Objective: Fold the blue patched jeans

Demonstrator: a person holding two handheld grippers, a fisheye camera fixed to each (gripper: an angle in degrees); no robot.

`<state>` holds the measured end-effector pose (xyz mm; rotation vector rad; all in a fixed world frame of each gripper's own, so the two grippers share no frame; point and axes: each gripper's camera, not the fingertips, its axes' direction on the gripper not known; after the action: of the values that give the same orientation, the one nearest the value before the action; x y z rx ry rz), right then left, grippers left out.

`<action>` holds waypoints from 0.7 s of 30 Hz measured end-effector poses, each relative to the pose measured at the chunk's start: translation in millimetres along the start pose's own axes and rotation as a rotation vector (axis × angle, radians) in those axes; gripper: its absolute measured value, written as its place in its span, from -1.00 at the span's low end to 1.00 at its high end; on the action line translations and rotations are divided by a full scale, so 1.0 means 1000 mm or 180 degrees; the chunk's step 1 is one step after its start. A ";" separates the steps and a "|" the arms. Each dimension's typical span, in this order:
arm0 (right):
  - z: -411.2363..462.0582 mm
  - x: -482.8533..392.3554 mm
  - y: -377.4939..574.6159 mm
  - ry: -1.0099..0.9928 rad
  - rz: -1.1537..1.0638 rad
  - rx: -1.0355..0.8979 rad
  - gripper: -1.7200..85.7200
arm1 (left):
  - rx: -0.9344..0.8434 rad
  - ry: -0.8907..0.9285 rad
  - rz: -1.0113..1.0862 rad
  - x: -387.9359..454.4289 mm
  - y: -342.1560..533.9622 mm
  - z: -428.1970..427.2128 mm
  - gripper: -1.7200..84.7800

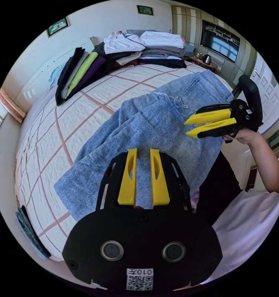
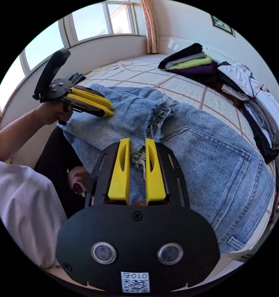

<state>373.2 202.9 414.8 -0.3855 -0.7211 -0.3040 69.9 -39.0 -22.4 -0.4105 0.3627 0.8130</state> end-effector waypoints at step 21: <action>-0.163 0.155 0.262 0.0551 0.3214 0.1338 -0.62 | 0.0849 0.0454 0.0527 0.058 -0.045 -0.056 -0.83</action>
<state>681.8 342.0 348.2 -0.2751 -0.3352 0.7505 132.3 -57.3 -87.9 -0.1906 0.6364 0.8847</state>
